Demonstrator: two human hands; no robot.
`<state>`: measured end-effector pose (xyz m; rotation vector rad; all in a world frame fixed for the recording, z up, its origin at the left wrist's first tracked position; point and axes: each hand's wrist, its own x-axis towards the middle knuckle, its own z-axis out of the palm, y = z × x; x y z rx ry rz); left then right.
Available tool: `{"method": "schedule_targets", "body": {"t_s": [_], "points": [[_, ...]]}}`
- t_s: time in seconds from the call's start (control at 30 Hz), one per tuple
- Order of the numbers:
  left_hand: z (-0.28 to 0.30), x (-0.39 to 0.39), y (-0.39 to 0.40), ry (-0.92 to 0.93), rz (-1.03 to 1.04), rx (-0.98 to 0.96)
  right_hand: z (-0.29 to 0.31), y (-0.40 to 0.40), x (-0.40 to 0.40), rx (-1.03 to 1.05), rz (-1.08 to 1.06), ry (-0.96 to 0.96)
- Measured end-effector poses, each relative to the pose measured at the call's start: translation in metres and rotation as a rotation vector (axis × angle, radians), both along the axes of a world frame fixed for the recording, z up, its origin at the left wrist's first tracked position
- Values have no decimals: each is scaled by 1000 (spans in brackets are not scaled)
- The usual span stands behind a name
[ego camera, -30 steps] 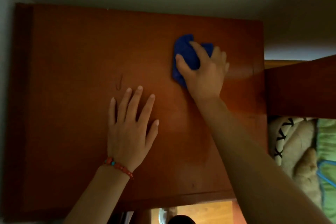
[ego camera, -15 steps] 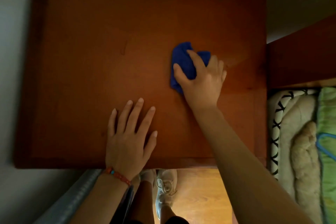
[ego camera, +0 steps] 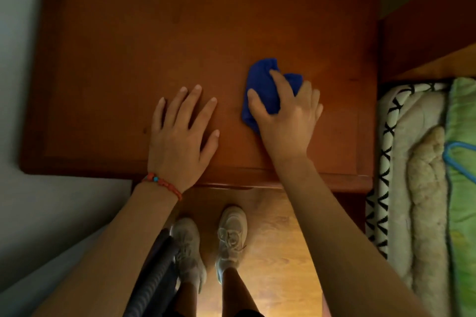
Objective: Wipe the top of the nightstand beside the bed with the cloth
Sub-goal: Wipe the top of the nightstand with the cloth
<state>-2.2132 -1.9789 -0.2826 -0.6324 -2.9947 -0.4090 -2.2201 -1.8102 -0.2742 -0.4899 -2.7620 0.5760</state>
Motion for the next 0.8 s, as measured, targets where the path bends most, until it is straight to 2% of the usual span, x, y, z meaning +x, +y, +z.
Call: {"method": "schedule_targets", "body": {"t_s": [0.13,0.23,0.4,0.57,0.73,0.8], "points": [[1,11,-12,3,36,34,1,-13,68,-9,53,-34],[0,21,-32,56,-14,0,-1,-12,66,17,54,-27],[-11,30,-56,88,-11,-61,-2,-32,60,-5,-60,15],[-16,32,-54,138,15,-55,-4,-39,63,40,90,23],[-14,31,-54,104,16,-26,-2,-40,80,-6,-160,61],[-14,31,-54,100,17,-25,-3,-61,78,0,-100,39]]}}
